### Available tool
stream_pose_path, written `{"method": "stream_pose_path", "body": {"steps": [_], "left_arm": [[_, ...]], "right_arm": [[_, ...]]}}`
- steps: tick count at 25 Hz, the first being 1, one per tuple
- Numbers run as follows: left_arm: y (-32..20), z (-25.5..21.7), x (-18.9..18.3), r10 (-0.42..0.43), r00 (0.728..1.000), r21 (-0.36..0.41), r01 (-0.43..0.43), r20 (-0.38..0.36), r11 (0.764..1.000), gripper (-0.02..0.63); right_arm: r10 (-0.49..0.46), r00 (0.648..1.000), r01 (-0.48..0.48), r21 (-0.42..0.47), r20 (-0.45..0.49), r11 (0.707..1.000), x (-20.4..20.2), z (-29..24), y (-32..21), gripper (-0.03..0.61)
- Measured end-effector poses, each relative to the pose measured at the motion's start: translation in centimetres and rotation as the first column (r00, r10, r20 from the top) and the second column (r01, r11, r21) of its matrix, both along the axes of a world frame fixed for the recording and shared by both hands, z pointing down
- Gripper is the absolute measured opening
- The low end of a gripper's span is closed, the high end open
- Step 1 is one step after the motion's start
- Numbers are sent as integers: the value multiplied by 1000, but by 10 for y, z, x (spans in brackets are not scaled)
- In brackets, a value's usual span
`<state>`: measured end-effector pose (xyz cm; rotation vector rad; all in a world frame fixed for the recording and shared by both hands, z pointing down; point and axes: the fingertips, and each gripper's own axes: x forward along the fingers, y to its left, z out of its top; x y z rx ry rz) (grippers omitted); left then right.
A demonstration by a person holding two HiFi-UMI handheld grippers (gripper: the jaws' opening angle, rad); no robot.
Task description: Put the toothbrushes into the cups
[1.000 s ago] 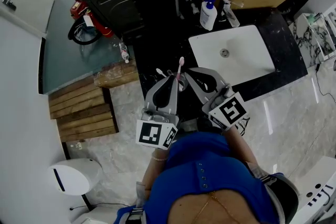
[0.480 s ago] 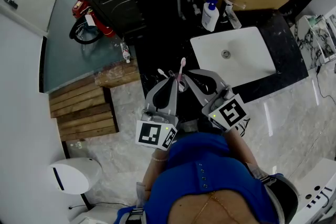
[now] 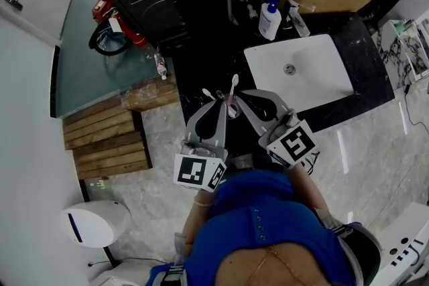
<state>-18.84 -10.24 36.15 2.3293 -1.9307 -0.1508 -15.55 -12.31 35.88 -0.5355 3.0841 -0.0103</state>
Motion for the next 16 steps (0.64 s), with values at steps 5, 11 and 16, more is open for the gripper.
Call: {"method": "stream_pose_path", "body": {"steps": [5,11,16], "left_arm": [[-2,3,-2,2,1000,-10,-2,-4,1000,5],[-3,6,-5,0,1000,-17,0,-21,1000,5],[-6,8,-9,-2,1000,-19,2,-27,1000,5]], "right_arm": [[-3,1000,3,-9,-6,1000,-2,3,-1,0],[-11,1000,10,-9,-29,1000,-4,7,-1,0],[-17,999,17,1,-32,1000,-9,8,-4,0]]}}
